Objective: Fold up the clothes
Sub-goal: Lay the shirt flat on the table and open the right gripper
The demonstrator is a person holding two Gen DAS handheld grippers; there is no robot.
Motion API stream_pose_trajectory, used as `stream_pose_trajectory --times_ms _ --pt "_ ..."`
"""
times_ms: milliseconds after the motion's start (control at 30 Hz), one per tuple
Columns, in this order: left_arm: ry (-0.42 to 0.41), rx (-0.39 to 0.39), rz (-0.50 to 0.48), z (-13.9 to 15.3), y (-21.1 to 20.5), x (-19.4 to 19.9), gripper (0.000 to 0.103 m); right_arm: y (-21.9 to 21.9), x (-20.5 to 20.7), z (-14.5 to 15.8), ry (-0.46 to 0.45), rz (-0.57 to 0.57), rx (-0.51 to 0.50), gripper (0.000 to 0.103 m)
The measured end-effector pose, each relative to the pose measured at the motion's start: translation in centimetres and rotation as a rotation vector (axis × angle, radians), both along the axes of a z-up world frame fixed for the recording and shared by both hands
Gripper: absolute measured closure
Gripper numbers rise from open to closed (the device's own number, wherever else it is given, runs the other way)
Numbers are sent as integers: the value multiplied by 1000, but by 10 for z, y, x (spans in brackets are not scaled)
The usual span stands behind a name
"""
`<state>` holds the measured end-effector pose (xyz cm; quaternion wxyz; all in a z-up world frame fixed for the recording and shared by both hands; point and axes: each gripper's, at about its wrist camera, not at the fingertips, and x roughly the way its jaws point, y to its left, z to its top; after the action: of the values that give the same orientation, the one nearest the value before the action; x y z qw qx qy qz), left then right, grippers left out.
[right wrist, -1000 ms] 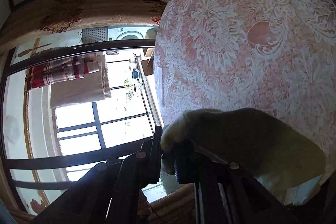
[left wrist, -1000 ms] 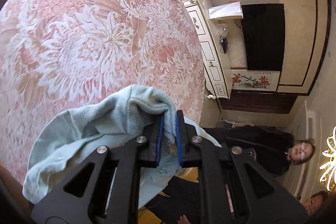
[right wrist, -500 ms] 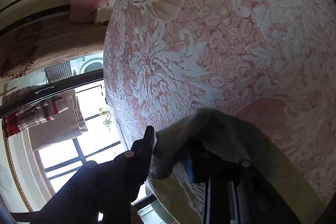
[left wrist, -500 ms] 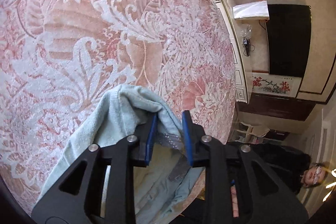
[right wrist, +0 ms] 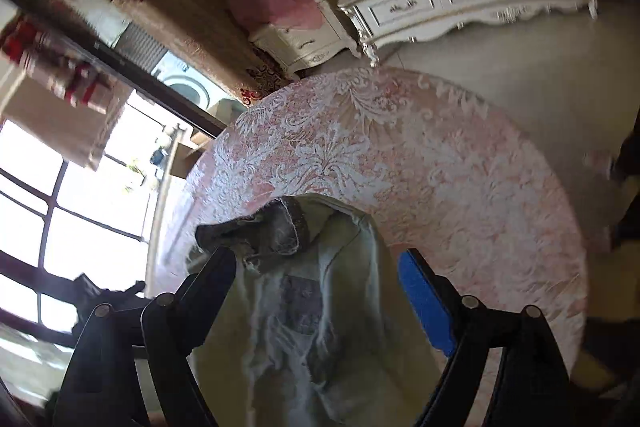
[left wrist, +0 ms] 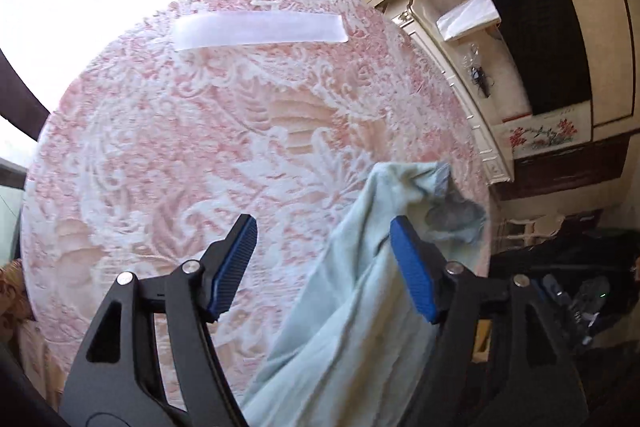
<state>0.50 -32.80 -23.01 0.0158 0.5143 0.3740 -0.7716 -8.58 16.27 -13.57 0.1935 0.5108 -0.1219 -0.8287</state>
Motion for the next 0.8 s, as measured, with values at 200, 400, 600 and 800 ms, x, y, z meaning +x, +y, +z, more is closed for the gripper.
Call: stream_pose_trajectory --times_ms 200,400,600,800 --pt "-65 -72 -158 -32 20 28 31 -40 49 3 31 150 167 18" --pt "-25 -113 -249 -23 44 27 31 -37 57 -46 -115 76 318 26" --pt "-15 -119 -305 -31 55 -4 31 -19 59 -68 -197 75 298 34" --pt "64 -89 -361 -33 61 -35 39 -14 59 -67 -207 76 314 35"
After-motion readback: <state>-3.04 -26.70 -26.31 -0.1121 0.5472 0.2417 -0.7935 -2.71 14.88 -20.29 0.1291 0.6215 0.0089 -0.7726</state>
